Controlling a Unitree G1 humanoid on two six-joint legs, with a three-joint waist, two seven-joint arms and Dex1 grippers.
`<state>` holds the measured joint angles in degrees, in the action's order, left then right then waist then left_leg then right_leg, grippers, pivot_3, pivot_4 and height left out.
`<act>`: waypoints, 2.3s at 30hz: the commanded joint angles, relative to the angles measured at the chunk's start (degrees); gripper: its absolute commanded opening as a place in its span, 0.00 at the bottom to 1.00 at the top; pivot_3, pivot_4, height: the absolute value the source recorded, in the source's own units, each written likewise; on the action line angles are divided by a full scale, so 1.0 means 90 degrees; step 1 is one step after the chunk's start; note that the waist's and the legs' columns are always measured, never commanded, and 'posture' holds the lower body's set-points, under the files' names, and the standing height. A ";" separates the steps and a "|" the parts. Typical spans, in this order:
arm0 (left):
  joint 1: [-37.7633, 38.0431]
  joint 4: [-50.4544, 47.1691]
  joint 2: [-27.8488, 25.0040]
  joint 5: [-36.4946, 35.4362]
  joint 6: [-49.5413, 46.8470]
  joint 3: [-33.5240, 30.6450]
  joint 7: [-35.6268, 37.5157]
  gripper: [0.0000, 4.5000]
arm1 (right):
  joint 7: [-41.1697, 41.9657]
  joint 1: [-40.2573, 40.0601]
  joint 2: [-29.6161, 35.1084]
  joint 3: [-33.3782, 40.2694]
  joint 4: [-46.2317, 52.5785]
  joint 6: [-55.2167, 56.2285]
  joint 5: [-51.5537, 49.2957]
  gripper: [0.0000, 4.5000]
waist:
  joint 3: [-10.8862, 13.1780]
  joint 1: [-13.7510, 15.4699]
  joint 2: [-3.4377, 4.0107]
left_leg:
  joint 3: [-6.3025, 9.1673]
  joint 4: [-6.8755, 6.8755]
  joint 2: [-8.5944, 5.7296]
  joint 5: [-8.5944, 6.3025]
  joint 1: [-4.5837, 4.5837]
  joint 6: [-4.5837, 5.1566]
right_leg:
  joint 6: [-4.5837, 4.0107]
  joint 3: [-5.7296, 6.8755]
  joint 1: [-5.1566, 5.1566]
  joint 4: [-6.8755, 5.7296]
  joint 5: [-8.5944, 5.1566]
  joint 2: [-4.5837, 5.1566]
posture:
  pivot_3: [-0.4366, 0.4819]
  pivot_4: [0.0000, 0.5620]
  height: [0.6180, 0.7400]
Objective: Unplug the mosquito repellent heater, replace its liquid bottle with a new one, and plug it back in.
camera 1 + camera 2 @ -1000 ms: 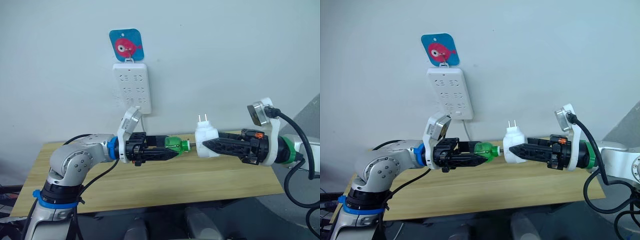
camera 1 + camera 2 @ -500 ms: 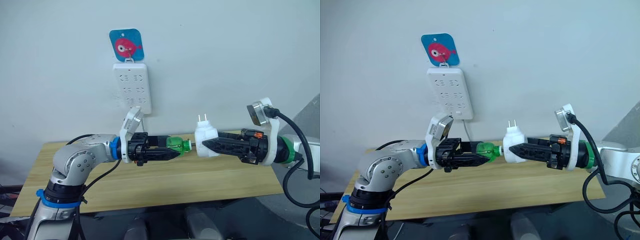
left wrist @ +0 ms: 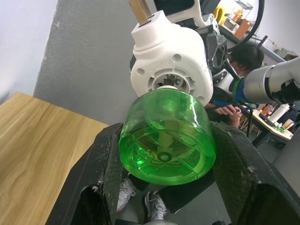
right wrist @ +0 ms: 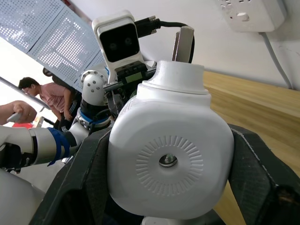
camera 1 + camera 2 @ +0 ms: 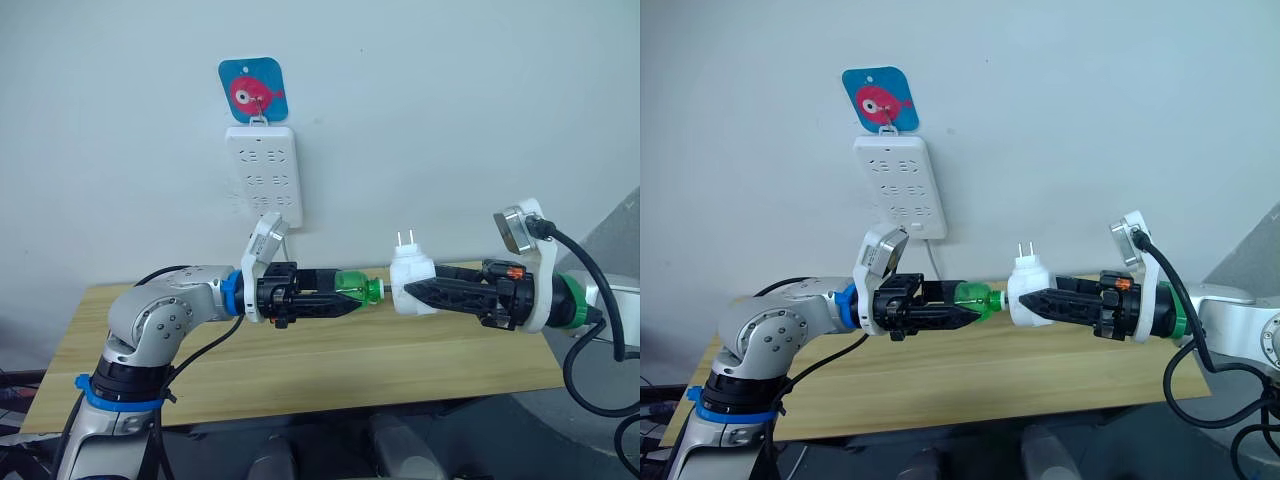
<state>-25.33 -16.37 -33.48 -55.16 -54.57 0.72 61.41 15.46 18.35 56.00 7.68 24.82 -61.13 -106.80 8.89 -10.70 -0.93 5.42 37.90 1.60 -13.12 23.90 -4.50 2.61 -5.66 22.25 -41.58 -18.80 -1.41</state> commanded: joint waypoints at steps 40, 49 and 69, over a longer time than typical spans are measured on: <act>-0.0068 -0.0147 0.0051 -0.0212 0.0038 -0.0052 0.0044 0.52 | 0.0031 -0.0232 0.0033 0.0072 0.0108 0.0198 -0.0210 0.68 | -0.0001 0.0001 -0.0001 | 0.0000 0.0001 0.0000 0.0000 0.0000 0.0000 | 0.0000 0.0000 -0.0001 0.0000 0.0000 0.0000 | 0.28 0.12 0.61; -0.0112 -0.0205 0.0258 -0.0193 0.0064 0.0061 -0.0078 0.52 | -0.0106 -0.0210 -0.0083 -0.0073 0.0204 0.0291 -0.0352 0.68 | -0.0001 0.0002 -0.0001 | 0.0000 0.0001 0.0000 0.0000 0.0000 0.0000 | 0.0000 0.0000 -0.0001 0.0000 0.0000 0.0000 | 0.28 0.12 0.61; -0.0129 -0.0087 -0.0080 -0.0422 -0.0171 -0.0193 0.0127 0.52 | 0.0138 -0.0239 0.0110 0.0090 -0.0116 0.0116 -0.0263 0.68 | -0.0001 0.0003 -0.0001 | 0.0000 0.0002 0.0000 0.0000 -0.0001 0.0000 | 0.0000 0.0000 -0.0002 0.0000 0.0000 0.0000 | 0.28 0.12 0.61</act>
<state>-25.49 -16.15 -33.79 -57.69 -56.17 0.47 62.12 15.99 16.19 56.24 7.37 23.47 -60.22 -108.84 8.89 -10.67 -0.94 5.42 37.92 1.60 -13.12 23.90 -4.50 2.61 -5.66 22.23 -41.58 -18.80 -1.40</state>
